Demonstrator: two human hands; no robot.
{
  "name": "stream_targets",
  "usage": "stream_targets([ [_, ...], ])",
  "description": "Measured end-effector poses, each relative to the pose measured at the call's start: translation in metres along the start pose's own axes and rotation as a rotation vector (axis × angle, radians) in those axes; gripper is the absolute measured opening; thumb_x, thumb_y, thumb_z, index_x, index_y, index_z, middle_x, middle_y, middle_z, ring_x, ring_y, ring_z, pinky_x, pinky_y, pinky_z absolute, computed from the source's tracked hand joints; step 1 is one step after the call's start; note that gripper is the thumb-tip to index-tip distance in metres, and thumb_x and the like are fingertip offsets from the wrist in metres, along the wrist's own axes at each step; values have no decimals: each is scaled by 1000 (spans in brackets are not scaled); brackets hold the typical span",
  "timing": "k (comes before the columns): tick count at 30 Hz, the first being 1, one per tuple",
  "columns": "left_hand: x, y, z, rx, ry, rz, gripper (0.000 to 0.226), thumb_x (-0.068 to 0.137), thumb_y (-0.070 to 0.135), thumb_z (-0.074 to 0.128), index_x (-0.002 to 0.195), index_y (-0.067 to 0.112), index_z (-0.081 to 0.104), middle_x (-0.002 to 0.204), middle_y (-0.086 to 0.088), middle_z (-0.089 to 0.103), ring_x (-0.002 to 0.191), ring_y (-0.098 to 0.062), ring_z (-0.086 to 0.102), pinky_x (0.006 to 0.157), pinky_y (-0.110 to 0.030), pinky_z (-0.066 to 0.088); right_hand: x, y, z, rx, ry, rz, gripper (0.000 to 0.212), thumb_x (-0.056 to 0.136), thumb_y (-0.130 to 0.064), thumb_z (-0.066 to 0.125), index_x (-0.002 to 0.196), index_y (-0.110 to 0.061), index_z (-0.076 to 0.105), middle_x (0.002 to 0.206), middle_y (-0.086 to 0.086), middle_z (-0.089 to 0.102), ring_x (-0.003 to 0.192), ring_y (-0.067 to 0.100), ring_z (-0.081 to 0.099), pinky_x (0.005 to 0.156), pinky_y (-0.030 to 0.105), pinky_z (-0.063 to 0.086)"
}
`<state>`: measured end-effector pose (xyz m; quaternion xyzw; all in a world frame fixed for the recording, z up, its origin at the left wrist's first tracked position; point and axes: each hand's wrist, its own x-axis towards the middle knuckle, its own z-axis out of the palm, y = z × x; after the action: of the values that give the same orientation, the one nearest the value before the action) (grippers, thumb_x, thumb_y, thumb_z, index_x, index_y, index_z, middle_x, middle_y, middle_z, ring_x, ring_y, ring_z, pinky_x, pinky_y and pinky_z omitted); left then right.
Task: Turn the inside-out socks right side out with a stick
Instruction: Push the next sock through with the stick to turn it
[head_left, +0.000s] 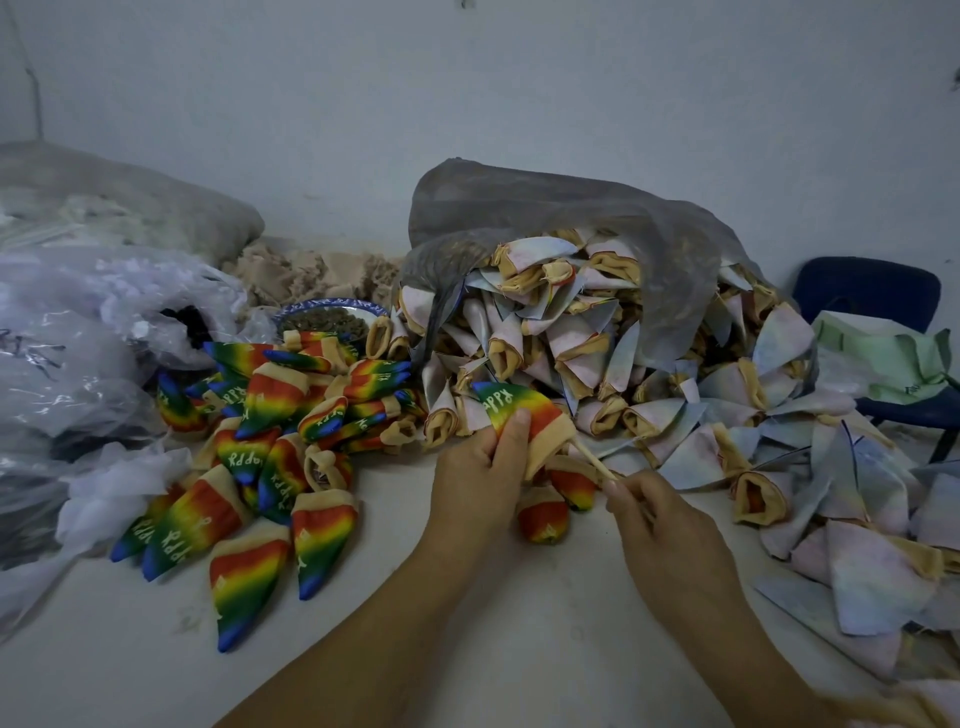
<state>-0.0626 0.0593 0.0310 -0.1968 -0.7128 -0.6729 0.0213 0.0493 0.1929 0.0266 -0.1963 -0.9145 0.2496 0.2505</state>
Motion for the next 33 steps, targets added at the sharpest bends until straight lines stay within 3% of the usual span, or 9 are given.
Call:
stream_targets([
  [4, 0, 4, -2, -8, -117, -35, 48, 89, 60, 52, 58, 25, 60, 51, 15, 58, 51, 4, 55, 49, -10, 39, 2, 4, -3, 69, -22, 27, 40, 84, -63, 27, 82, -34, 54, 55, -4, 51, 54, 8, 49, 49, 31, 35],
  [9, -3, 4, -2, -140, -349, -147, 37, 62, 77, 63, 85, 50, 73, 89, 11, 75, 90, -9, 70, 90, -35, 56, 4, 8, -9, 206, -44, 1, 34, 80, -63, 34, 77, -38, 57, 61, 4, 55, 60, 11, 51, 50, 31, 34],
  [12, -5, 6, -1, -105, -400, -154, 47, 61, 77, 62, 93, 45, 73, 97, 12, 75, 97, -9, 69, 96, -41, 54, 2, 5, -6, 203, -65, -23, 36, 77, -66, 32, 80, -40, 56, 60, -4, 54, 58, 8, 50, 47, 22, 31],
  [16, -3, 4, -1, -79, -368, -175, 38, 74, 66, 60, 92, 35, 74, 96, 8, 75, 97, -13, 69, 95, -42, 55, 2, 3, -2, 170, -90, -38, 35, 78, -66, 29, 82, -42, 54, 67, -18, 56, 61, 3, 52, 48, 22, 33],
  [21, 3, 5, -7, -197, -229, -211, 48, 91, 47, 61, 47, 27, 60, 47, 9, 50, 45, -4, 46, 56, -16, 46, 2, 8, -3, 114, -81, 26, 26, 89, -55, 41, 85, -36, 58, 58, -14, 56, 56, 2, 51, 46, 23, 30],
  [24, 17, 9, -21, -568, -44, -283, 32, 86, 48, 61, 75, 19, 64, 59, 6, 57, 51, -5, 47, 50, -17, 39, 4, 12, -3, 78, -81, 81, 27, 90, -54, 42, 87, -33, 59, 68, -9, 64, 63, 3, 56, 57, 29, 44],
  [27, 25, 10, -32, -787, -51, -253, 57, 78, 66, 48, 108, 21, 63, 100, 4, 75, 79, -7, 67, 66, -16, 51, 6, 14, -3, 88, -49, 118, 28, 91, -54, 42, 88, -32, 59, 77, -8, 67, 72, 4, 58, 66, 34, 48],
  [30, 18, 11, -21, -344, -199, -220, 35, 83, 66, 53, 102, 38, 65, 109, 13, 70, 99, -7, 66, 74, -18, 49, 5, 14, -1, 84, -40, 137, 27, 92, -53, 41, 87, -33, 58, 77, -7, 67, 71, 5, 57, 67, 35, 48],
  [33, 10, -2, -13, 237, -408, 69, 13, 82, 54, 69, 90, 45, 67, 103, 21, 59, 98, 3, 53, 77, -15, 43, 5, 15, -2, 94, -29, 156, 28, 92, -53, 41, 85, -32, 58, 70, -3, 63, 68, 10, 57, 65, 37, 48],
])
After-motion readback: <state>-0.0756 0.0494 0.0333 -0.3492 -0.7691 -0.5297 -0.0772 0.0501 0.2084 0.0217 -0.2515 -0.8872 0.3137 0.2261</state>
